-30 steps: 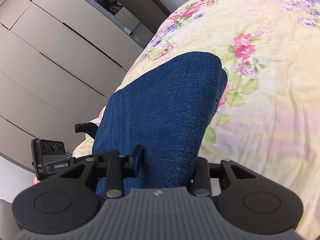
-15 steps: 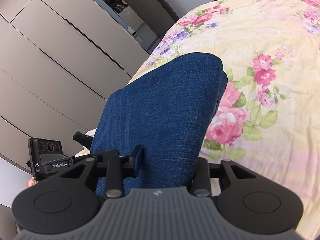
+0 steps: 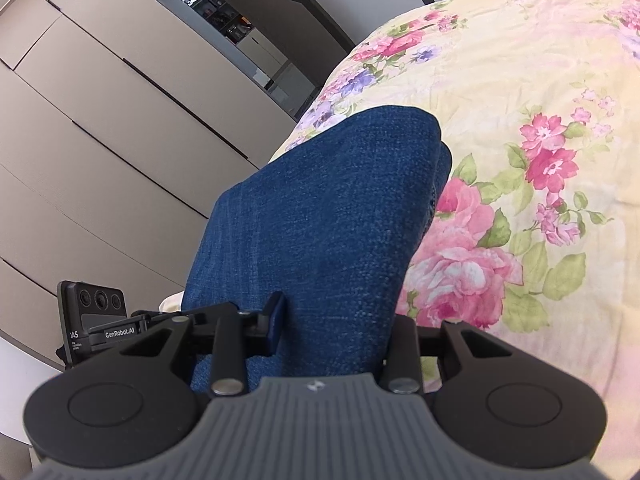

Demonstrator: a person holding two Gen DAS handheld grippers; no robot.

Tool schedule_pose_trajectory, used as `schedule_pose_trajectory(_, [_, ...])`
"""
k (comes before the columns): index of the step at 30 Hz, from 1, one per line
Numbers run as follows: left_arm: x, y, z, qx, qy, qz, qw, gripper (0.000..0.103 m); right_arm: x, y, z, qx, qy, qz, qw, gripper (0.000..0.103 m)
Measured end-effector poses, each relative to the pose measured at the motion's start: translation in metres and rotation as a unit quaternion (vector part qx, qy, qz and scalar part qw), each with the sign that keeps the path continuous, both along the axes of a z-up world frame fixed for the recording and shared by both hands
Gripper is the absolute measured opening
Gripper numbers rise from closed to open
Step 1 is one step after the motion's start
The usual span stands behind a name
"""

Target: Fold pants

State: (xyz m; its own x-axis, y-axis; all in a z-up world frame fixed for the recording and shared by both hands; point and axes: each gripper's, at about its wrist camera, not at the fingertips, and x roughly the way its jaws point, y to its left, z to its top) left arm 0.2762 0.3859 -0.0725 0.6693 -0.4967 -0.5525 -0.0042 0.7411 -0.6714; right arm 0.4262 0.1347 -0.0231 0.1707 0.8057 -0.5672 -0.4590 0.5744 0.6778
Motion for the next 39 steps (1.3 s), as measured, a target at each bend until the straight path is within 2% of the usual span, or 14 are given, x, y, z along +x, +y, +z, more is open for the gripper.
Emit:
schedule_pose_trajectory(16, [0.037,0.023,-0.081,0.011,0.048,-0.01,0.9987,0.07,0.05,0.03,-0.114,-0.001,0.06,-0.006,0.998,0.031])
schedule_pose_trajectory(24, [0.034,0.032,-0.107,0.002,0.05,-0.006,0.9988,0.073,0.058,0.037,-0.15,0.002,0.072,-0.001,0.997,0.032])
schedule_pose_trajectory(27, [0.03,0.033,-0.113,0.001,0.05,-0.008,0.9987,0.08,0.055,0.034,-0.162,-0.002,0.084,-0.006,0.996,0.04])
schedule_pose_trajectory(29, [0.026,0.034,-0.117,-0.013,0.059,-0.002,0.9982,0.085,0.052,0.031,-0.174,-0.009,0.095,-0.01,0.995,0.057])
schedule_pose_trajectory(30, [0.024,0.036,-0.118,-0.019,0.062,0.0,0.9979,0.085,0.048,0.029,-0.179,-0.011,0.101,-0.01,0.995,0.062])
schedule_pose_trajectory(39, [-0.001,0.055,-0.126,-0.046,0.08,0.001,0.9957,0.086,0.008,-0.003,-0.183,-0.019,0.084,-0.016,0.996,0.063])
